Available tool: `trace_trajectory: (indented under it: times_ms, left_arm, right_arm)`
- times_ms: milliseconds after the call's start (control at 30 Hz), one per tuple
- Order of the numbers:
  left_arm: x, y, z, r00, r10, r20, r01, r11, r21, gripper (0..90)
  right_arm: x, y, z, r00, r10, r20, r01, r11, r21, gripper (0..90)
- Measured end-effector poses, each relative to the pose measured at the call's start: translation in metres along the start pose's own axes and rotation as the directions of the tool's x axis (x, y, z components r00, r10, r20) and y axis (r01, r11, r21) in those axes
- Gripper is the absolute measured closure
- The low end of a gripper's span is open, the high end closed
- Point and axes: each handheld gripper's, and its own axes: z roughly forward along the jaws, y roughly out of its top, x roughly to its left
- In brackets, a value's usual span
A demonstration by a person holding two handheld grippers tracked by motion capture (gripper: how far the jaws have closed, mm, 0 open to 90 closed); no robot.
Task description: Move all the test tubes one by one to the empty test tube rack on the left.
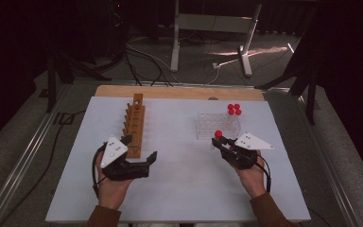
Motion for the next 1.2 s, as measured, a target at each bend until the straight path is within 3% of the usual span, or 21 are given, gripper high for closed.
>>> trace_trajectory:
  times_ms: [100, 167, 233, 300, 400, 500, 567, 667, 700, 800, 900, 967, 1167, 1200]
  left_arm:
    - [-0.014, 0.009, 0.015, 0.9987, 0.009, 0.051, -0.008, 1.0000, -0.002, 3.6]
    - [-0.026, 0.015, 0.030, 0.9933, 0.004, 0.116, -0.004, 1.0000, 0.000, 3.3]
    - [-0.030, 0.016, 0.036, 0.9913, 0.003, 0.131, -0.004, 1.0000, 0.007, 3.3]
    - [-0.041, 0.019, 0.051, 0.9850, 0.004, 0.172, -0.009, 0.9996, 0.026, 3.3]
    - [-0.048, 0.022, 0.060, 0.9835, 0.006, 0.181, -0.013, 0.9992, 0.037, 4.3]
    - [-0.056, 0.024, 0.073, 0.9819, 0.006, 0.189, -0.019, 0.9979, 0.063, 11.4]
    - [-0.063, 0.025, 0.082, 0.9749, 0.013, 0.222, -0.030, 0.9969, 0.073, 24.8]
    - [-0.066, 0.025, 0.088, 0.9718, 0.020, 0.235, -0.042, 0.9952, 0.088, 44.0]
    - [-0.069, 0.024, 0.093, 0.9736, 0.016, 0.227, -0.042, 0.9930, 0.110, 50.5]
    - [-0.070, 0.024, 0.097, 0.9699, 0.008, 0.243, -0.037, 0.9927, 0.115, 60.5]
    - [-0.072, 0.023, 0.100, 0.9688, 0.008, 0.248, -0.039, 0.9919, 0.121, 67.3]
    - [-0.074, 0.023, 0.102, 0.9717, 0.013, 0.236, -0.044, 0.9909, 0.127, 69.5]
    - [-0.074, 0.023, 0.103, 0.9749, 0.024, 0.221, -0.056, 0.9891, 0.136, 71.0]
    - [-0.074, 0.023, 0.103, 0.9757, 0.026, 0.218, -0.056, 0.9894, 0.134, 71.0]
  right_arm:
    - [0.007, 0.002, 0.003, 0.9997, -0.012, -0.020, 0.012, 1.000, 0.003, 74.5]
    - [0.011, 0.002, 0.005, 0.9993, -0.019, -0.033, 0.019, 1.000, 0.010, 74.6]
    - [0.015, 0.002, 0.007, 0.9987, -0.021, -0.047, 0.022, 1.000, 0.018, 74.6]
    - [0.019, 0.002, 0.009, 0.9979, -0.026, -0.059, 0.027, 0.999, 0.026, 74.5]
    - [0.022, 0.002, 0.012, 0.9971, -0.032, -0.069, 0.034, 0.999, 0.032, 74.6]
    - [0.027, 0.002, 0.015, 0.9958, -0.038, -0.083, 0.042, 0.998, 0.044, 74.5]
    - [0.031, 0.001, 0.018, 0.9945, -0.044, -0.095, 0.050, 0.997, 0.055, 74.5]
    - [0.033, 0.000, 0.019, 0.9934, -0.051, -0.103, 0.057, 0.997, 0.060, 74.5]
    - [0.034, 0.000, 0.019, 0.9931, -0.051, -0.106, 0.057, 0.997, 0.061, 74.5]
    - [0.035, 0.000, 0.019, 0.9926, -0.049, -0.111, 0.056, 0.997, 0.062, 74.5]
    - [0.036, 0.001, 0.019, 0.9916, -0.053, -0.118, 0.061, 0.996, 0.063, 74.5]
    - [0.037, 0.001, 0.020, 0.9914, -0.054, -0.119, 0.062, 0.996, 0.065, 74.4]
    - [0.036, -0.001, 0.021, 0.9907, -0.055, -0.124, 0.064, 0.996, 0.069, 73.7]
    - [0.036, -0.001, 0.021, 0.9901, -0.055, -0.129, 0.064, 0.996, 0.068, 66.6]
